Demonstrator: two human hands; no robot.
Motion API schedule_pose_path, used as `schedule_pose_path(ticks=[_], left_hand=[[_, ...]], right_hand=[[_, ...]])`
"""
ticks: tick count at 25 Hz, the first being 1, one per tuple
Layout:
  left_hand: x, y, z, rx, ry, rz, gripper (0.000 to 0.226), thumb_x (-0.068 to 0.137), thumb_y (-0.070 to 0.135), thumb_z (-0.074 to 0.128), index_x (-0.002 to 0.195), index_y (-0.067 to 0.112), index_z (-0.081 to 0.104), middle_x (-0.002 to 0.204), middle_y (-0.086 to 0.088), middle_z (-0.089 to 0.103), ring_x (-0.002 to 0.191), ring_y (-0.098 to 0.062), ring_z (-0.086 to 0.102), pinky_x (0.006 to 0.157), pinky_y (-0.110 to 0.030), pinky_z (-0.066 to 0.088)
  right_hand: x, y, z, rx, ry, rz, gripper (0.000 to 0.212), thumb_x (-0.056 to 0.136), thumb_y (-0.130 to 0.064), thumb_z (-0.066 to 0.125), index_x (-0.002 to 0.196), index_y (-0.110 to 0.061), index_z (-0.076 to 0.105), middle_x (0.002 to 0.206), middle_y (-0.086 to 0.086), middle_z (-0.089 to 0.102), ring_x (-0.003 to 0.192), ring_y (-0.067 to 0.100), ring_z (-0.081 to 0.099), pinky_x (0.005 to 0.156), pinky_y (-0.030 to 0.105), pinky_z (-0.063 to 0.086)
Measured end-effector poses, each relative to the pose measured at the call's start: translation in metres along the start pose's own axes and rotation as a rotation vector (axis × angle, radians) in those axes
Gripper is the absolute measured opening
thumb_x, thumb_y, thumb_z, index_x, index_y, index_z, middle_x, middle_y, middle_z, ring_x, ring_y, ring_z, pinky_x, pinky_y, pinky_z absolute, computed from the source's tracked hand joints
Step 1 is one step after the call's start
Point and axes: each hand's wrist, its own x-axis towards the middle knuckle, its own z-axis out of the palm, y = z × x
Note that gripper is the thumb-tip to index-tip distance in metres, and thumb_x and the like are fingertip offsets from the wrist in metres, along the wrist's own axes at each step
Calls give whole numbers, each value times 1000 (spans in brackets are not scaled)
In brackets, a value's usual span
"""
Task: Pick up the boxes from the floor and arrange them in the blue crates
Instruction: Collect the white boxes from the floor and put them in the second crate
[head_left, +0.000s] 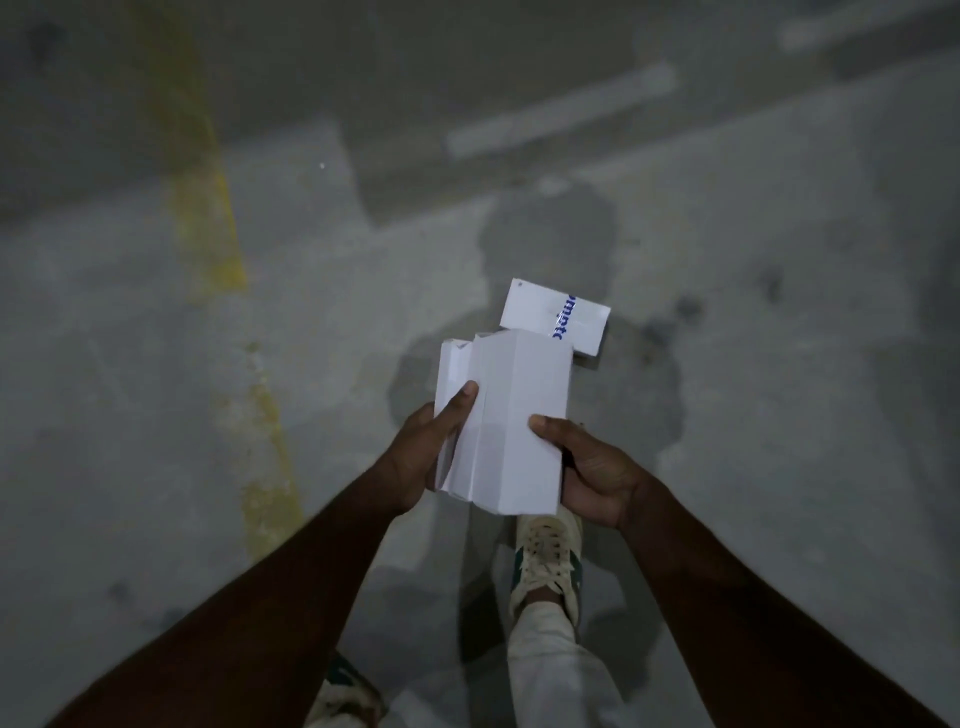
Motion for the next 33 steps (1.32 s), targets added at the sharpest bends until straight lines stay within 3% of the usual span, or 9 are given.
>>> schedule_pose_path(ticks=[5,7,11,14,17,24,26,28,33], left_hand=[[-38,58,48,92,124,44,101,51,89,69,118,13,63,114,-5,74,106,-27,70,98,-52,55],[-65,88,73,126,98,52,91,57,87,69,111,14,66,109,-4,76,104,-28,71,92,-48,58],[-158,166,140,234,31,114,47,88,66,58,108,24,64,96,4,74,76,-13,69,52,-23,51],[-229,223,186,314,12,185,43,89,68,56,110,31,60,103,6,73,91,-15,71,70,-33,57],[-279,266,229,316,25,308,68,78,77,62,114,20,57,108,2,72,96,-18,71,75,-34,57],[-383,333,295,354,-135,423,45,85,65,65,112,30,66,112,8,71,105,-16,68,85,-42,61],[-404,347,308,374,-235,446,37,85,62,67,108,33,71,111,10,73,106,-16,68,91,-44,59],[-428,357,320,394,-357,452,36,90,52,67,115,28,71,112,7,74,104,-14,70,85,-37,59],[-467,355,365,431,-533,432,73,69,57,85,123,14,61,115,-4,73,98,-19,72,72,-32,56]], right_hand=[[-72,-45,23,-1,-16,-97,97,57,-30,94,142,-12,50,139,21,56,132,38,49,111,55,38],[-115,-64,38,16,-28,-146,96,57,-29,94,141,-11,51,138,22,57,130,39,51,108,54,41],[-223,-93,81,108,54,-247,99,51,-34,96,138,-12,54,130,20,63,112,34,65,90,48,53],[-307,-116,118,162,108,-311,103,42,-39,98,132,-11,57,125,20,67,104,32,69,83,45,57],[-385,-144,141,207,149,-416,103,37,-39,99,128,-10,60,123,20,68,102,32,70,84,46,57],[-533,-164,184,265,264,-644,103,34,-41,99,125,-12,62,116,19,70,104,34,66,95,53,53],[-566,-161,191,329,269,-695,101,32,-40,100,122,-13,63,108,18,72,96,32,68,85,48,57],[-595,-152,200,380,307,-742,102,31,-41,100,123,-14,63,104,16,74,94,31,67,79,45,58],[-661,-124,210,470,332,-948,98,47,-36,97,133,-12,56,129,18,65,122,36,59,108,55,41]])
